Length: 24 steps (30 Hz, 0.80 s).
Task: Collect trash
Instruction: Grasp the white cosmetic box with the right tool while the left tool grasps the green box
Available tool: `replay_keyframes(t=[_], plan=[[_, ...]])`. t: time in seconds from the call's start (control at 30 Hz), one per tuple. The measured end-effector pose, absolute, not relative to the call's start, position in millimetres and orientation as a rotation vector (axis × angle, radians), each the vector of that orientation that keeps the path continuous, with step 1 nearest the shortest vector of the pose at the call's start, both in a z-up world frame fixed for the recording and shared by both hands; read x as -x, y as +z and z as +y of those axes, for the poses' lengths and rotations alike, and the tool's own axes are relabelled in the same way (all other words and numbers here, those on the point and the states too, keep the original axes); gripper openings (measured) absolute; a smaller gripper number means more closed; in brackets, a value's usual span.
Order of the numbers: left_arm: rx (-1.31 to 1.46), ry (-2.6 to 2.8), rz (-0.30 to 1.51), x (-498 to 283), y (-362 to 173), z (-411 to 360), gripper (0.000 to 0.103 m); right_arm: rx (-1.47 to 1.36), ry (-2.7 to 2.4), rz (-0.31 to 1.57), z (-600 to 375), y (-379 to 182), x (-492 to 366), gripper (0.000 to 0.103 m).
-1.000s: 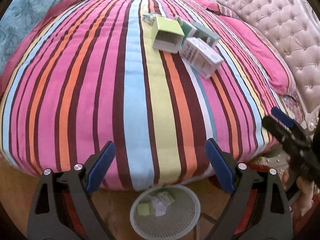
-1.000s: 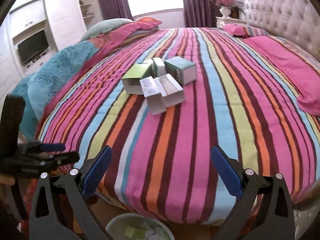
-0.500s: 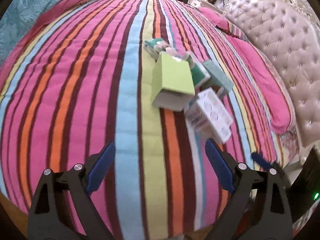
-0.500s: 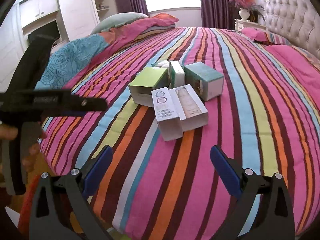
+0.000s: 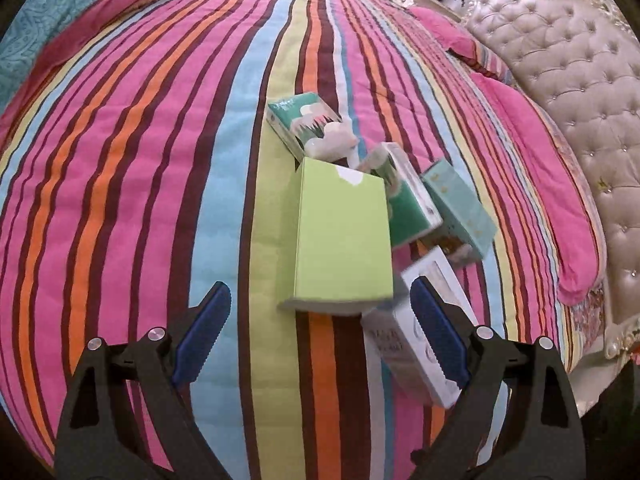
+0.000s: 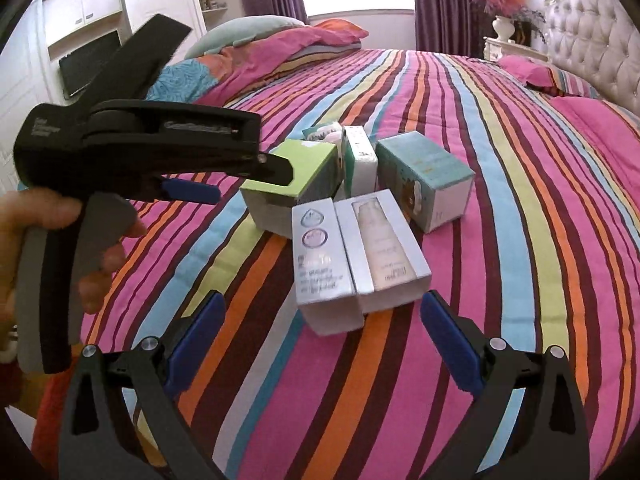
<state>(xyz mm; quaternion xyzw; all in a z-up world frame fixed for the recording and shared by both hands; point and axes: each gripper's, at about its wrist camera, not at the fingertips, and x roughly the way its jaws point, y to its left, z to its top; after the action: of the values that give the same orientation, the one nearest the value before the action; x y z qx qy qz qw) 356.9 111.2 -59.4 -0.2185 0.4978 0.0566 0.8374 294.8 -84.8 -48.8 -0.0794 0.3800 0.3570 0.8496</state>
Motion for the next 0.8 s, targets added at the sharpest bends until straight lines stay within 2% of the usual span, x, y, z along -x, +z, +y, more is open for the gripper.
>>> replay_keyframes(t=[0.3, 0.33, 0.37, 0.6, 0.63, 0.67, 0.77, 0.8], plan=[[0.439, 0.105, 1.105, -382, -74, 109, 0.089, 0.172, 0.797, 0.802, -75, -51, -302, 0.094], [0.436, 0.104, 1.112, -384, -76, 110, 0.089, 0.172, 0.808, 0.804, -75, -51, -302, 0.092], [0.431, 0.108, 1.120, -387, -77, 111, 0.089, 0.174, 0.816, 0.807, -74, -52, -302, 0.083], [0.398, 0.110, 1.147, -398, -84, 110, 0.089, 0.187, 0.832, 0.808, -67, -51, -308, 0.080], [0.389, 0.112, 1.145, -399, -85, 109, 0.089, 0.188, 0.838, 0.809, -65, -51, -308, 0.075], [0.378, 0.117, 1.141, -400, -85, 108, 0.089, 0.189, 0.844, 0.812, -65, -50, -307, 0.066], [0.378, 0.123, 1.133, -400, -88, 107, 0.088, 0.182, 0.858, 0.817, -62, -50, -307, 0.062], [0.383, 0.123, 1.134, -401, -89, 106, 0.084, 0.182, 0.860, 0.820, -60, -50, -308, 0.061]])
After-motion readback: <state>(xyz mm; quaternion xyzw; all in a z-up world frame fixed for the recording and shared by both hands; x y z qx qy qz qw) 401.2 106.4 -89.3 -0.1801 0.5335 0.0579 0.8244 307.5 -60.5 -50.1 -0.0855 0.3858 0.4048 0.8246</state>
